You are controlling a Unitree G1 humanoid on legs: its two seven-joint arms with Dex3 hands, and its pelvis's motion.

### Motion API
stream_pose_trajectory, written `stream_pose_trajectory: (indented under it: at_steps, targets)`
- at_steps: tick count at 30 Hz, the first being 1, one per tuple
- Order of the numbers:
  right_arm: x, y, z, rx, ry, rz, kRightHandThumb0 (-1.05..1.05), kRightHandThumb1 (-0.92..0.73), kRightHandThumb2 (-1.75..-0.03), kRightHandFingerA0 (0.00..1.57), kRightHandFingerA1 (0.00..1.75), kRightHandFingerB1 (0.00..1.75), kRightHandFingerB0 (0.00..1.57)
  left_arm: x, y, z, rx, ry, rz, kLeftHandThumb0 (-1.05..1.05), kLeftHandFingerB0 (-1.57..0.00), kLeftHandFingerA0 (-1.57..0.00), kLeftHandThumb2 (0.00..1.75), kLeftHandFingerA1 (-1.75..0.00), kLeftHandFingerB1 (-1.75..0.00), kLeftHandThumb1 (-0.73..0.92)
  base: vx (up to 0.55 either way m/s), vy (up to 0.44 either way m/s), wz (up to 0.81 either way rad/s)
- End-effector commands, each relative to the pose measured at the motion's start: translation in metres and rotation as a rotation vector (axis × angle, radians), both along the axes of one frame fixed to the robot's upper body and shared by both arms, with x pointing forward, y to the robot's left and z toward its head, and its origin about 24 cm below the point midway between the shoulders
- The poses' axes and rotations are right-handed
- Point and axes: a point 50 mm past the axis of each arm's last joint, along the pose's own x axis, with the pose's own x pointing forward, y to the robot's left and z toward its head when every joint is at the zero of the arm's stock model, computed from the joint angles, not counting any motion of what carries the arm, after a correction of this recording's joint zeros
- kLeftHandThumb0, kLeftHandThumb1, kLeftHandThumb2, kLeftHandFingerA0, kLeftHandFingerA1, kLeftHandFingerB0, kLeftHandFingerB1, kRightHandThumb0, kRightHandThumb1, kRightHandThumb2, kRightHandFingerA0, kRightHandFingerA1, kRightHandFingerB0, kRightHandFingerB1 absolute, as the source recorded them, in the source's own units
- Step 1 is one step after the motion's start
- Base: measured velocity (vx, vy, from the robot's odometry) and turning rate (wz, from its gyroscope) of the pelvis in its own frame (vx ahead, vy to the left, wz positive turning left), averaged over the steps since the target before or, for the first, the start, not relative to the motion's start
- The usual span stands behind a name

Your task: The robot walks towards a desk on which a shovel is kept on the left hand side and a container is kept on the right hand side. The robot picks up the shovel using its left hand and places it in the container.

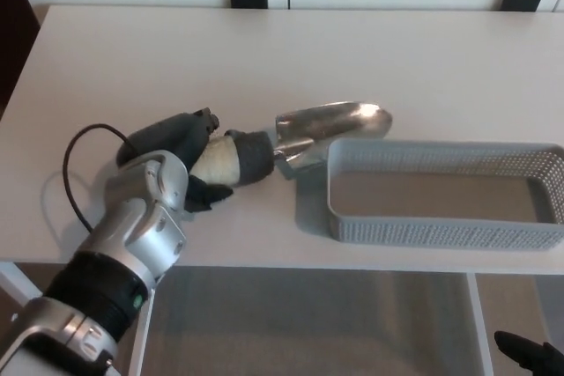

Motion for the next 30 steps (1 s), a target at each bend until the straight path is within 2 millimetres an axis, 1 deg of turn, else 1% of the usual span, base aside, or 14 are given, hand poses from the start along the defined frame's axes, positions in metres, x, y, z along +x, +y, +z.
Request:
stream_pose_trajectory:
  at_steps: [1,6,8,10,12,13,18,19,20,21,23,24,28,30]
  targets:
    - [0.003,-0.004,0.002,-0.011,0.000,0.013,-0.62,-0.61,-0.84,0.27,0.50,0.44,0.17,-0.016,0.003,-0.025,-0.174,0.203,-0.150,-0.23,-0.84,-0.96,0.62,-1.08,-0.76,0.76,0.00,0.000,0.00]
    - [0.004,-0.003,0.004,-0.012,-0.003,0.013,-0.62,-0.62,-0.84,0.27,0.51,0.44,0.15,-0.016,0.005,-0.026,-0.232,0.211,-0.171,-0.17,-0.61,-0.83,0.69,-1.22,-1.25,0.73,0.00,0.000,0.00]
    - [0.005,-0.003,0.003,-0.009,-0.006,0.013,-0.61,-0.62,-0.84,0.27,0.51,0.44,0.15,-0.016,0.007,-0.025,-0.254,0.209,-0.156,-0.20,-0.56,-0.84,0.66,-1.35,-1.28,0.74,0.00,0.000,0.00]
    - [0.005,-0.004,0.003,0.005,-0.005,0.005,-0.61,-0.61,-0.84,0.27,0.52,0.45,0.16,-0.014,0.008,-0.025,-0.246,0.205,-0.163,-0.21,-0.60,-0.87,0.66,-1.32,-0.92,0.78,0.00,0.000,0.00]
    - [0.006,-0.004,0.004,-0.002,-0.005,0.006,-0.57,-0.75,-0.61,0.34,0.45,0.35,0.20,-0.014,0.010,-0.024,-0.277,0.204,-0.158,-0.18,-0.51,-0.80,0.68,-1.58,-1.24,0.78,0.00,0.000,0.00]
    - [0.007,-0.004,0.004,0.000,-0.003,0.003,-0.61,-0.61,-0.84,0.28,0.51,0.44,0.17,-0.014,0.012,-0.024,-0.296,0.202,-0.157,-0.15,-0.52,-0.84,0.69,-1.64,-1.30,0.79,0.00,0.000,0.00]
    - [0.007,-0.005,0.005,-0.009,-0.010,0.011,-0.57,-0.75,-0.61,0.35,0.43,0.34,0.21,-0.012,0.015,-0.022,-0.345,0.175,-0.091,-0.26,-0.53,-0.97,0.64,-1.46,-1.44,0.80,0.00,0.000,0.00]
    - [0.007,-0.005,0.004,-0.004,-0.011,0.010,-0.57,-0.74,-0.61,0.34,0.44,0.34,0.21,-0.012,0.015,-0.021,-0.360,0.152,-0.076,-0.36,-0.67,-1.10,0.96,-1.21,-1.09,0.63,0.00,0.000,0.00]
    - [0.007,-0.005,0.004,-0.002,-0.011,0.009,-0.57,-0.74,-0.61,0.34,0.44,0.34,0.21,-0.012,0.015,-0.020,-0.366,0.143,-0.071,-0.36,-0.67,-1.10,0.96,-1.21,-1.09,0.63,0.00,0.000,0.00]
    - [0.007,-0.005,0.004,-0.008,-0.012,0.014,-0.58,-0.74,-0.61,0.34,0.44,0.34,0.21,-0.011,0.016,-0.019,-0.385,0.127,-0.060,-0.30,-0.56,-1.05,0.64,-1.34,-1.31,0.79,0.00,0.000,0.00]
    - [0.007,-0.005,0.004,-0.007,-0.011,0.013,-0.57,-0.74,-0.61,0.34,0.44,0.34,0.20,-0.011,0.019,-0.018,-0.515,0.086,-0.006,-0.27,-0.61,-0.90,0.62,-1.58,-1.27,0.77,0.00,0.000,0.00]
    - [0.007,-0.005,0.004,-0.004,-0.010,0.011,-0.61,-0.61,-0.84,0.28,0.51,0.44,0.17,-0.011,0.021,-0.018,-0.595,0.051,0.039,-0.23,-0.63,-0.87,0.63,-1.57,-1.24,0.78,0.00,0.000,0.00]
    - [0.007,-0.005,0.003,-0.003,-0.007,0.011,-0.58,-0.75,-0.61,0.34,0.44,0.34,0.20,-0.009,0.025,-0.010,-0.708,-0.029,0.119,-0.23,-0.72,-0.78,0.70,-1.55,-1.17,0.81,0.00,0.000,0.00]
    - [0.007,-0.004,0.004,-0.002,-0.013,0.016,-0.62,-0.61,-0.85,0.28,0.52,0.45,0.16,-0.006,0.028,-0.002,-0.769,-0.068,0.171,-0.27,-0.65,-0.68,0.65,-1.62,-1.18,0.79,0.00,0.000,0.00]
